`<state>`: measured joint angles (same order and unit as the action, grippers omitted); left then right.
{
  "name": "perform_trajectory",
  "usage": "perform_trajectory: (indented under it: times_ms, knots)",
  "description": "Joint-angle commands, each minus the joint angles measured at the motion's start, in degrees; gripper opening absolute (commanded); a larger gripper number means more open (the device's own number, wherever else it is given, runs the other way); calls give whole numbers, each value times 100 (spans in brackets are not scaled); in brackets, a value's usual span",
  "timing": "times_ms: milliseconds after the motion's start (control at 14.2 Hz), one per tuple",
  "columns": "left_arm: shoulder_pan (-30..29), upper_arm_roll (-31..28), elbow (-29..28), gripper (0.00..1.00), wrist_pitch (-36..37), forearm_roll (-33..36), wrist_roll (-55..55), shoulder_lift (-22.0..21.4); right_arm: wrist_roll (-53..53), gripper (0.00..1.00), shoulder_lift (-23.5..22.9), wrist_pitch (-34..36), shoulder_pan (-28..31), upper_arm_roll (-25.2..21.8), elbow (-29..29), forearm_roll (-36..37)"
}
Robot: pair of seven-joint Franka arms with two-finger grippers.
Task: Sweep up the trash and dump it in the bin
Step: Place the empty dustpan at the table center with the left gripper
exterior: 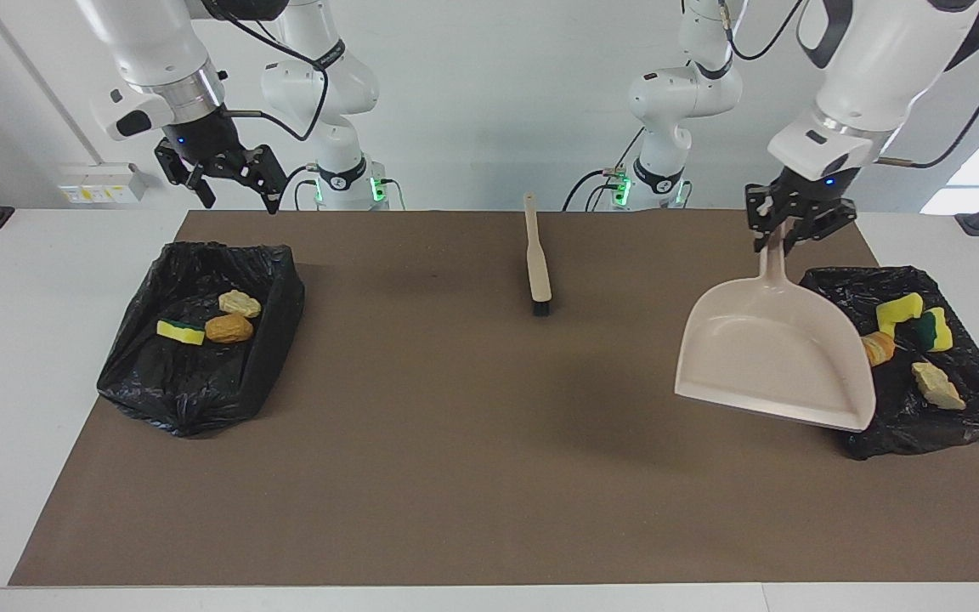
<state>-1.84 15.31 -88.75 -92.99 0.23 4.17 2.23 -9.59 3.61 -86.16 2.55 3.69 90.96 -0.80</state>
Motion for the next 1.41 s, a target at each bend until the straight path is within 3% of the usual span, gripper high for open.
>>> perform_trajectory:
  times_ms: [0, 211, 562, 844, 1336]
  knots:
    - [718, -116, -642, 0, -762, -163, -739, -65, -16, 100, 113, -102, 52, 27, 141, 19]
    - [1254, -108, -1065, 0, -1563, -163, -1960, 110, -16, 100, 113, -111, 52, 27, 141, 19]
    - [2160, -116, -1144, 0, -2731, -155, -3247, 1288, -16, 100, 113, -111, 53, 27, 141, 19]
    - [2433, -116, -1767, 0, -3347, -155, -3273, 1246, -16, 100, 105, -111, 61, 27, 141, 19]
    - [2601, -108, -2120, 0, -3823, -163, -4009, 1280, -16, 100, 105, -111, 70, 27, 141, 19]
